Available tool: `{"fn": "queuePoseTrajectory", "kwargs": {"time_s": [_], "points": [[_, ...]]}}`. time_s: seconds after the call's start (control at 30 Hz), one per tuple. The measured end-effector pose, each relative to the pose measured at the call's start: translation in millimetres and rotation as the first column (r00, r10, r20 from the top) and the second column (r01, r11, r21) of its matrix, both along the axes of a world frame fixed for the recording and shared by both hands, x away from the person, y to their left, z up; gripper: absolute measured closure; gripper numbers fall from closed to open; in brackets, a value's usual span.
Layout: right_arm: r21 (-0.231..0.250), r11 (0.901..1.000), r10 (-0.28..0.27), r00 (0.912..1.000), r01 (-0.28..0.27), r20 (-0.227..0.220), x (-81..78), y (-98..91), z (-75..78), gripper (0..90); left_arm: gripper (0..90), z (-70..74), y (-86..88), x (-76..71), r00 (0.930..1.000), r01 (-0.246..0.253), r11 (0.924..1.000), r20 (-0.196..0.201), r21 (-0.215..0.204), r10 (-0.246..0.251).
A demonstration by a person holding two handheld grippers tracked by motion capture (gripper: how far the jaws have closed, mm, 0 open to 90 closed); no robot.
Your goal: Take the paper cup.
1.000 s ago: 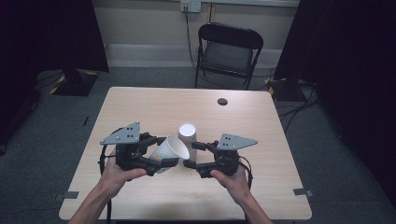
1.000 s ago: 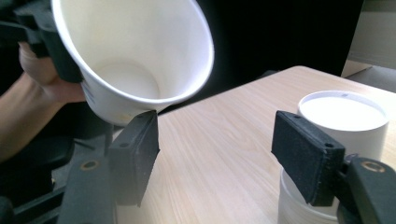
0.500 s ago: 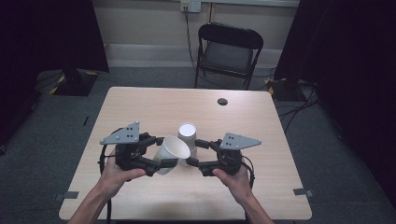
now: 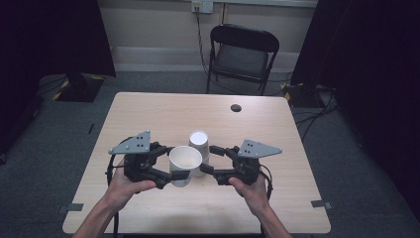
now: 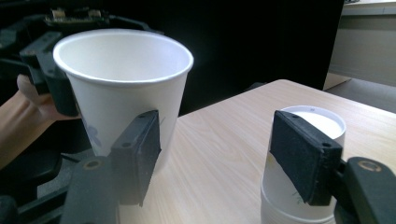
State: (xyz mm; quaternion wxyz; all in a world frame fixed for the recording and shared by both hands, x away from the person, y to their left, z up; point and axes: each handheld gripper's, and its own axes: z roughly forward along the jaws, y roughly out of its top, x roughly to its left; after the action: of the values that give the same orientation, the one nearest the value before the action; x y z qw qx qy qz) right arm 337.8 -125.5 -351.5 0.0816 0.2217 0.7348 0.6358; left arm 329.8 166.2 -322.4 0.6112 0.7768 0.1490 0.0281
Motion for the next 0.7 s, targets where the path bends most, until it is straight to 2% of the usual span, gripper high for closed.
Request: {"fn": "queuePoseTrajectory", "kwargs": {"time_s": [0.23, 0.7], "points": [[0.015, 0.9999, -0.008, 1.0000, 0.008, -0.004, 1.0, -2.7, 0.5, 34.5, 27.9, -2.3, -2.1, 0.4, 1.0000, -0.004, 1.0000, -0.007, 0.002, 0.004], [0.001, 1.0000, -0.008, 0.9999, 0.008, -0.009, 1.0, 0.4, -1.2, 35.0, 25.9, -4.5, -4.9, 0.6, 1.0000, -0.001, 1.0000, -0.009, 0.009, 0.001]]}}
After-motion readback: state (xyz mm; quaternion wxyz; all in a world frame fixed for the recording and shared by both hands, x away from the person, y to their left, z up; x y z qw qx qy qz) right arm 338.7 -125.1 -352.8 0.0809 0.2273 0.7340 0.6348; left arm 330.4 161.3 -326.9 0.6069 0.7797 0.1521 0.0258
